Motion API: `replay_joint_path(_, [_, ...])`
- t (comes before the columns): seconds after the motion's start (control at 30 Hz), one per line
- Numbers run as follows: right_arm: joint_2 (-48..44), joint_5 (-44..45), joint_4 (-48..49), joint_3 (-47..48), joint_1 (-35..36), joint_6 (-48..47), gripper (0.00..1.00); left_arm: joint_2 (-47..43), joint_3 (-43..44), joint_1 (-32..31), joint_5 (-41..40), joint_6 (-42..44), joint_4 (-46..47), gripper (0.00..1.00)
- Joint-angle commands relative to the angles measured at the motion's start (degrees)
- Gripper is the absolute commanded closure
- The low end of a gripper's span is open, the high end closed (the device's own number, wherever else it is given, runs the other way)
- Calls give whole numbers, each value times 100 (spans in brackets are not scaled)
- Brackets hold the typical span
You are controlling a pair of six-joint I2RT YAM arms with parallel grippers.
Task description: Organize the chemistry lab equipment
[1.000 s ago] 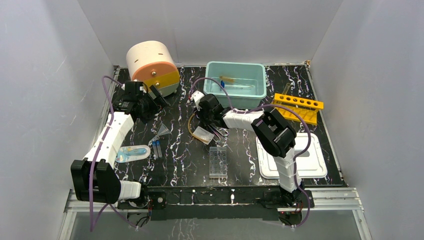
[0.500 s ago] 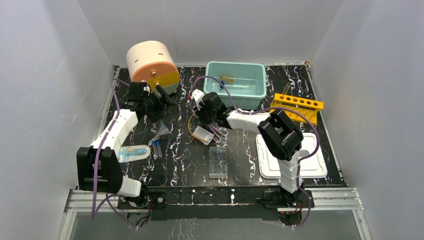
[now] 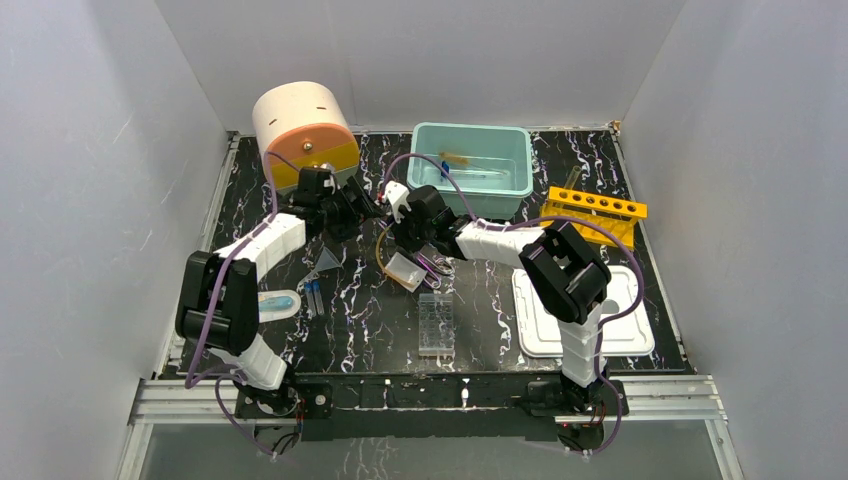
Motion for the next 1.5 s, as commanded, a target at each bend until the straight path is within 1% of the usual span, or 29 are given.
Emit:
replay_joint_path(0.0, [-497,-237,440,-26,-4,-96,73,112,100,-159,-222,213,513,20])
replay_joint_path(0.07, [-516,-312,437,-20,-3,-111,73,144,71,-205,-308,258,649,25])
replay_joint_path(0.2, [-568,-446,456,-40,-7,-102,73,247,20,-223,-381,249,883,39])
replay_joint_path(0.27, [-599,-512,459,-53,-3,-101,73,313,5,-223,-405,232,947,41])
replay_joint_path(0.37, [-646,-573,475,-100,-7,-120,73,356,-68,-221,-249,212,1188,44])
replay_joint_path(0.43, [-662,-630,494,-124,-7,-155,73,351,-131,-218,-120,236,1349,48])
replay_joint_path(0.6, [-638,-639,499,-102,-7,-232,73,336,-211,-223,236,395,1550,64])
replay_joint_path(0.7, [-621,-644,482,-38,-7,-248,73,255,-325,-219,321,430,1607,71])
replay_joint_path(0.77, [-588,-655,462,7,-15,-245,73,166,-408,-223,351,447,1649,79])
replay_joint_path(0.83, [-579,-658,451,29,-10,-248,73,87,-455,-223,445,481,1687,94])
replay_joint_path(0.87, [-570,-658,444,37,-15,-250,73,71,-441,-223,475,499,1666,100])
replay_joint_path(0.93, [-577,-618,433,42,-25,-251,72,-2,-423,-223,462,567,1605,100])
replay_joint_path(1.03, [-580,-518,374,99,-50,-214,65,-158,-374,-223,259,731,1449,100])
replay_joint_path(1.1, [-611,-430,266,180,-80,-150,57,-244,-304,-223,177,852,1351,100])
replay_joint_path(1.2, [-698,-489,91,283,-134,-58,41,-325,-143,-222,165,1013,1184,100])
replay_joint_path(1.3, [-843,-747,-215,447,-213,27,30,-407,16,-217,162,1178,1025,100])
replay_joint_path(1.37, [-942,-1060,-565,613,-278,48,27,-484,119,-223,201,1292,932,100])
replay_joint_path(1.47, [-1092,-1454,-1078,750,-331,35,24,-599,279,-223,271,1407,702,100])
